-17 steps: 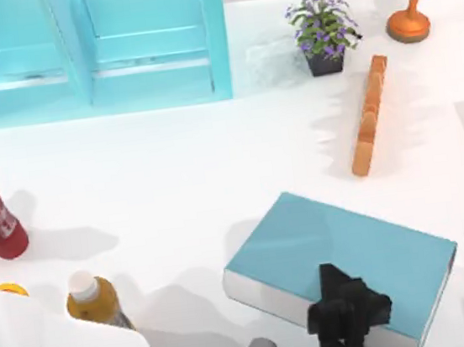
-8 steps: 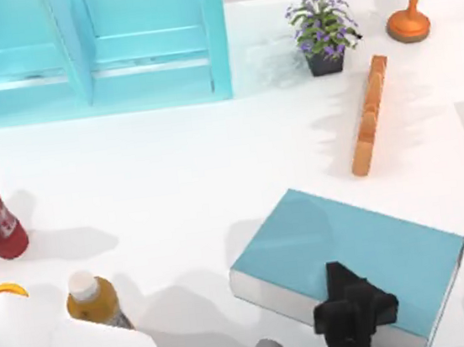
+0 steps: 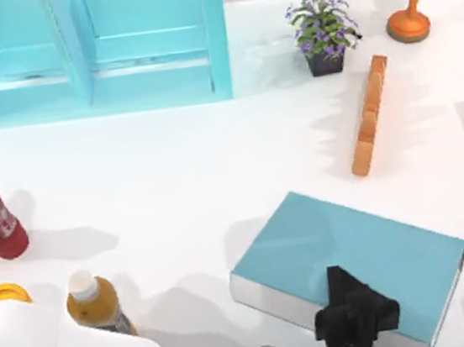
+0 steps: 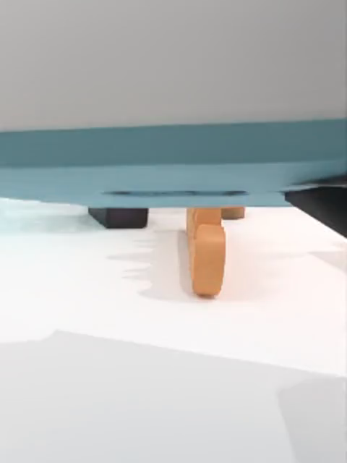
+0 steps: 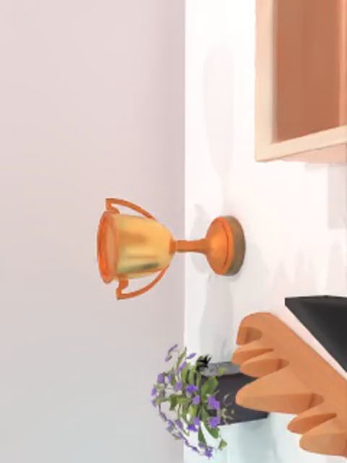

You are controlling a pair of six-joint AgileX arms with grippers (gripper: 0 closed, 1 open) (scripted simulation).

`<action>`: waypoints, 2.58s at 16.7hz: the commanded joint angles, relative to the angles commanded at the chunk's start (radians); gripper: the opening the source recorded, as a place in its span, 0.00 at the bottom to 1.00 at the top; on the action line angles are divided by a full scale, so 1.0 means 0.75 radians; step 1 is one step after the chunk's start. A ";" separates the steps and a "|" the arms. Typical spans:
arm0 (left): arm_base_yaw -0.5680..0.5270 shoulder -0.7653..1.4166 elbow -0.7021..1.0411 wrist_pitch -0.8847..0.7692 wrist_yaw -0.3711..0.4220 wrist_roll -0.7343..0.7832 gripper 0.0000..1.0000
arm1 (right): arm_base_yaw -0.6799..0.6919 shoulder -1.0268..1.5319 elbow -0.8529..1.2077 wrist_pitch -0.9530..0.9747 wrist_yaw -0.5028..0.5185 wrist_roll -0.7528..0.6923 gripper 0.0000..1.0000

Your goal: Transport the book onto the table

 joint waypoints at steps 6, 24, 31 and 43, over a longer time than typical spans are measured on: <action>0.001 0.072 -0.049 0.126 0.001 0.007 0.00 | 0.000 0.000 0.000 0.000 0.000 0.000 1.00; 0.001 0.088 -0.059 0.154 0.001 0.007 0.98 | 0.000 0.000 0.000 0.000 0.000 0.000 1.00; 0.001 0.088 -0.059 0.154 0.001 0.007 1.00 | 0.000 0.000 0.000 0.000 0.000 0.000 1.00; -0.193 0.227 0.128 -0.374 0.134 -0.469 1.00 | 0.000 0.000 0.000 0.000 0.000 0.000 1.00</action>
